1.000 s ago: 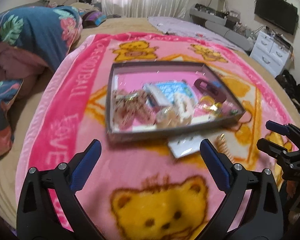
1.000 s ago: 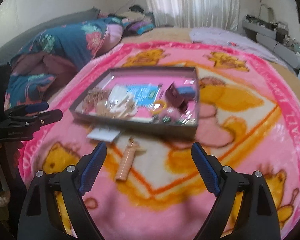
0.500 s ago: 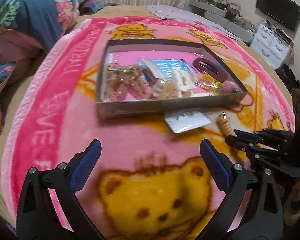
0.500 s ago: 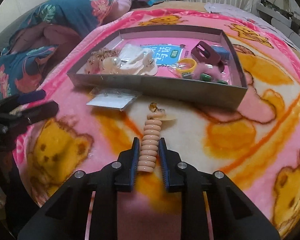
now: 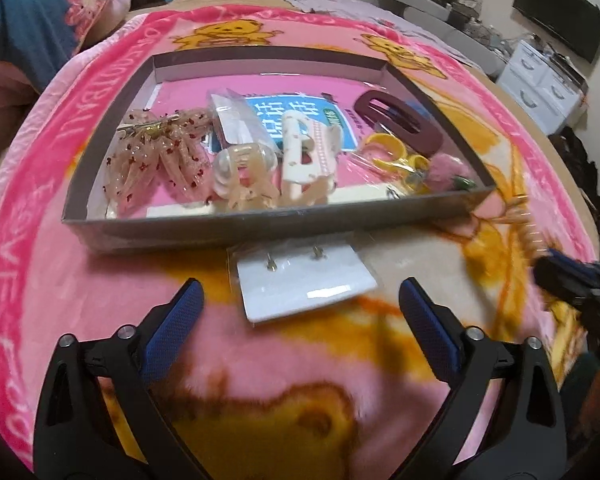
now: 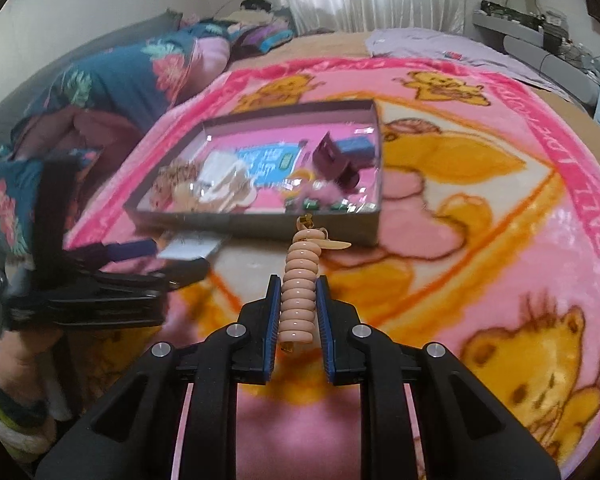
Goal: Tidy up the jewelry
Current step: 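Grasp the peach coiled hair tie with the right tool while the left tool grasps the bagged earring card, then carry the hair tie and earring card into the grey tray and release both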
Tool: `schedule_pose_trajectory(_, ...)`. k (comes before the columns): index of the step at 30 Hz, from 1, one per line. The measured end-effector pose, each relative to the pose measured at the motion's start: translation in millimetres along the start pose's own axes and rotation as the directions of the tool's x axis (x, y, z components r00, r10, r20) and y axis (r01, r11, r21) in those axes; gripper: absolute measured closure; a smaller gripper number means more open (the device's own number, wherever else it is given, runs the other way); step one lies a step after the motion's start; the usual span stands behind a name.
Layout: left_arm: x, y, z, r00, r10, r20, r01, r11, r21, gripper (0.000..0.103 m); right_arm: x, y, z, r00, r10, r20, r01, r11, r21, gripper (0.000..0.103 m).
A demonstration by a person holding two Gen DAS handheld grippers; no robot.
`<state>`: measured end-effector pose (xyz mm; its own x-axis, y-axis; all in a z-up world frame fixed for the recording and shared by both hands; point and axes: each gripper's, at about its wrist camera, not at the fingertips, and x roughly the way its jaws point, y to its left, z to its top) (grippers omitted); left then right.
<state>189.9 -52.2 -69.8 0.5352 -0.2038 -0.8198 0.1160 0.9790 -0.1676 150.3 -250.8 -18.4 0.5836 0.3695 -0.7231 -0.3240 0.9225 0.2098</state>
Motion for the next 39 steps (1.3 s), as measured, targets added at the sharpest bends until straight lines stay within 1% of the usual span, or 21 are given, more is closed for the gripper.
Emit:
schedule_pose_trajectory(1, 2.1, 0.6, 0.5, 1.0, 0.0, -0.002, 0.0, 1.0, -0.006, 0.037, -2.8, -1.6, 1.7, 1.0, 0.002, 0.011, -0.002, 1.0, 0.005, 0.086)
schedule_pose_trajectory(4, -1.5, 3.7, 1.3, 1.0, -0.013, 0.003, 0.013, 1.0, -0.009, 0.041, -7.8, -4.9, 6.2, 1.0, 0.014, 0.028, -0.014, 1.0, 0.012, 0.086)
schedule_pose_trajectory(6, -9.5, 5.1, 1.5, 1.0, -0.017, 0.015, 0.017, 1.0, 0.0, 0.042, -10.1, -5.2, 9.7, 0.999, 0.02, 0.037, -0.02, 1.0, 0.013, 0.086)
schedule_pose_trajectory(9, -29.1, 8.4, 0.3, 0.998, -0.046, 0.04, 0.046, 0.999, 0.007, 0.042, -14.3, -3.6, 16.9, 0.998, 0.027, 0.056, -0.028, 1.0, 0.005, 0.086)
schedule_pose_trajectory(13, -56.5, 15.3, 7.8, 0.994, -0.049, 0.097, 0.047, 0.999, 0.022, 0.042, -16.5, -0.4, 30.6, 0.996, 0.028, 0.08, -0.027, 1.0, -0.013, 0.086)
schedule_pose_trajectory(18, -74.9, 31.6, 30.1, 0.987, -0.005, 0.162, 0.003, 1.0, 0.01, 0.042, -12.6, 4.8, 47.5, 0.995, 0.029, 0.096, -0.026, 0.999, -0.034, 0.086)
schedule_pose_trajectory(23, -69.4, 48.2, 49.9, 0.982, 0.048, 0.182, -0.045, 0.999, -0.016, 0.042, -1.0, 10.2, 64.4, 0.995, 0.028, 0.1, -0.023, 0.998, -0.053, 0.086)
schedule_pose_trajectory(27, -61.8, 58.5, 57.5, 0.978, 0.074, 0.197, -0.068, 0.997, -0.037, 0.042, 16.8, 14.3, 75.1, 0.996, 0.032, 0.079, -0.027, 0.997, -0.07, 0.086)
schedule_pose_trajectory(30, -54.2, 66.5, 60.7, 0.978, 0.078, 0.193, -0.067, 0.996, -0.061, 0.041, 29.4, 19.0, 80.3, 0.997, 0.029, 0.065, -0.023, 0.996, -0.085, 0.086)
schedule_pose_trajectory(34, -46.3, 68.6, 62.4, 0.978, 0.089, 0.187, -0.08, 0.995, -0.058, 0.042, 42.0, 27.1, 87.2, 0.998, 0.029, 0.055, -0.023, 0.994, -0.103, 0.086)
schedule_pose_trajectory(39, -37.6, 67.6, 64.1, 0.981, 0.085, 0.176, -0.077, 0.996, -0.054, 0.042, 55.0, 36.1, 95.2, 0.998, 0.037, 0.048, -0.031, 0.992, -0.121, 0.086)
